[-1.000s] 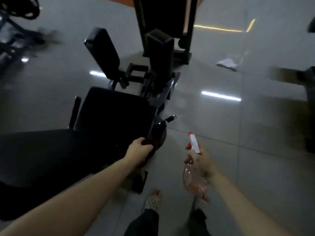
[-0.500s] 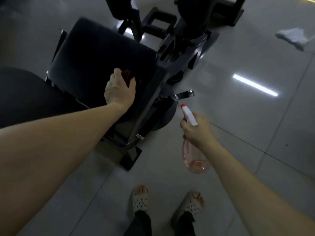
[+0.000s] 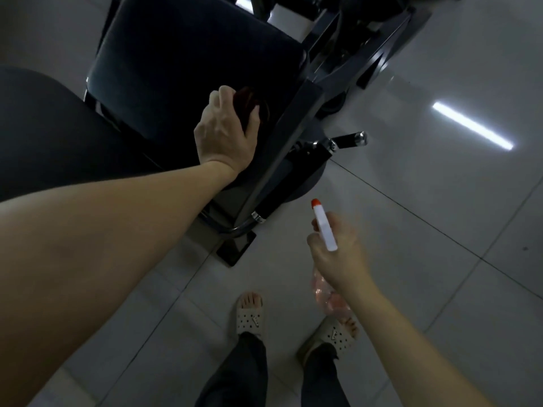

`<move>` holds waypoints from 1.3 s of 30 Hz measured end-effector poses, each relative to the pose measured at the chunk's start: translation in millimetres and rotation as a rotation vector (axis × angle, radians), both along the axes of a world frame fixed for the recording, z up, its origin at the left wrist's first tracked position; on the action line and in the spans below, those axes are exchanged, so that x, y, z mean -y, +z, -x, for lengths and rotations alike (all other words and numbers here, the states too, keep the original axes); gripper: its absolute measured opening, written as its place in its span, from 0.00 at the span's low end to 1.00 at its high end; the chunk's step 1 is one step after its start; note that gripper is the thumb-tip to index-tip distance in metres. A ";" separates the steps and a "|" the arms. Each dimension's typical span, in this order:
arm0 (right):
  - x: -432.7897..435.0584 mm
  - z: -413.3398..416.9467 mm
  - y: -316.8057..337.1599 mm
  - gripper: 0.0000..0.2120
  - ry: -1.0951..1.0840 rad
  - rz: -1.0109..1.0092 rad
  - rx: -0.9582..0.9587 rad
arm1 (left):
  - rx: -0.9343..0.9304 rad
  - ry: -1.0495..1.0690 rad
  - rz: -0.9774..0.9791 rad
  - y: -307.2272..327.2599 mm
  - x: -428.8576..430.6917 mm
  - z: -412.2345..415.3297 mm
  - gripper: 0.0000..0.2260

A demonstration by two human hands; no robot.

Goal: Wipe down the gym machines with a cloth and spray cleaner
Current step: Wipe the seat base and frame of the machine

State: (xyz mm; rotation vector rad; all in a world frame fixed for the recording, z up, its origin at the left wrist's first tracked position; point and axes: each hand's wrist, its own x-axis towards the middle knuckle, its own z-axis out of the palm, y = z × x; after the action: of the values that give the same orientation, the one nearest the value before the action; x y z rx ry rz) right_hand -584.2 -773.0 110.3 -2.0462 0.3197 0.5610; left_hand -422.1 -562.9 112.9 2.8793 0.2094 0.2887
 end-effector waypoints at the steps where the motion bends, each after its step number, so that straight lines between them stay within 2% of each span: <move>1: -3.4 4.6 -0.9 0.07 0.000 0.004 -0.006 | 0.001 -0.002 -0.001 0.3 0.0 -0.2 0.23; 6: -23.7 37.5 -11.5 0.09 0.051 0.034 -0.102 | 0.026 -0.022 0.001 -2.2 -3.1 -1.0 0.23; 10: -40.3 60.4 -12.7 0.12 0.060 0.002 -0.053 | 0.036 -0.037 0.028 -4.7 -5.2 -3.5 0.23; 14: -57.5 82.4 -12.9 0.09 0.085 0.050 -0.040 | 0.000 0.047 0.107 7.5 3.1 5.2 0.22; 18: -75.5 97.2 -15.8 0.11 0.103 0.062 -0.019 | -0.240 0.133 0.379 31.4 5.3 46.0 0.20; 23: -89.3 103.5 -22.5 0.10 0.100 0.141 -0.043 | -0.319 0.146 0.739 39.0 -28.7 148.2 0.09; 26: -102.3 100.8 -22.5 0.06 0.226 0.206 -0.028 | -0.385 0.240 0.829 33.2 -63.9 190.8 0.08; 30: -127.9 101.4 -18.5 0.06 0.447 0.289 0.141 | -0.404 0.481 0.928 22.8 -116.2 229.6 0.15; 33: -143.4 92.7 -21.9 0.14 0.430 0.285 0.132 | -0.393 0.595 0.965 18.3 -137.8 240.9 0.19; 39: -175.2 76.5 -23.1 0.09 0.449 0.235 0.139 | -0.398 0.734 1.006 6.7 -153.9 249.3 0.24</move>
State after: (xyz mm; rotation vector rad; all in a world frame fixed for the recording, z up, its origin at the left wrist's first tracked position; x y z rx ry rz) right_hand -660.7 -597.7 87.2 -2.3879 -0.1720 0.6700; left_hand -671.3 -409.0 119.6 1.7343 1.1118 -0.2329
